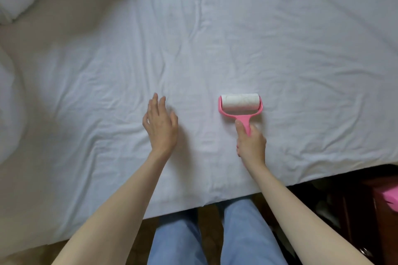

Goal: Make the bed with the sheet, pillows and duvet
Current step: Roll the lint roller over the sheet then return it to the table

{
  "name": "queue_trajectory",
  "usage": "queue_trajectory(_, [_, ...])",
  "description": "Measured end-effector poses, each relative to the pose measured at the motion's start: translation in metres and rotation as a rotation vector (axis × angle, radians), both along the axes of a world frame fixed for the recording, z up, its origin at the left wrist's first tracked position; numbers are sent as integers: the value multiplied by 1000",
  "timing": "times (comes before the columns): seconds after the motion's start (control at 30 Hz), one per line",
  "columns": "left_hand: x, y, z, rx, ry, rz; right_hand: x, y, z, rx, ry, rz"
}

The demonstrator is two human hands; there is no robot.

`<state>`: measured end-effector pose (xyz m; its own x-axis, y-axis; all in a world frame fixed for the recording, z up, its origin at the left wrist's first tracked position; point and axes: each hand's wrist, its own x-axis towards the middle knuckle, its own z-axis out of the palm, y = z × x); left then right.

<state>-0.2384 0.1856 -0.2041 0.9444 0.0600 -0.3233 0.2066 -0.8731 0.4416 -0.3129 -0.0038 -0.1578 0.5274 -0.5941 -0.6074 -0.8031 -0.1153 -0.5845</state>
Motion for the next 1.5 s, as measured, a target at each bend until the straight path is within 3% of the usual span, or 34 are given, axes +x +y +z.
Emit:
queue_trajectory(0.1, [16, -23, -11, 1, -39, 65, 11, -16, -7, 41, 68, 38])
queue_trajectory(0.27, [44, -41, -24, 92, -59, 187, 22, -33, -15, 346, 68, 81])
queue_trajectory(0.37, [59, -43, -30, 159, -78, 201, 36, -42, -22, 396, 92, 61])
queue_trajectory(0.77, [83, -61, -57, 260, -51, 350, 112, -49, -56, 271, 121, 97])
queue_trajectory(0.93, [83, -59, -62, 293, -65, 329, 173, -55, -65, 187, 41, 141])
queue_trajectory(1.27, [81, -61, -69, 350, -78, 318, 313, -66, -52, 232, -41, 195])
queue_trajectory(1.5, [80, -57, -66, 343, -54, 243, 245, -59, -58, 197, 23, 180])
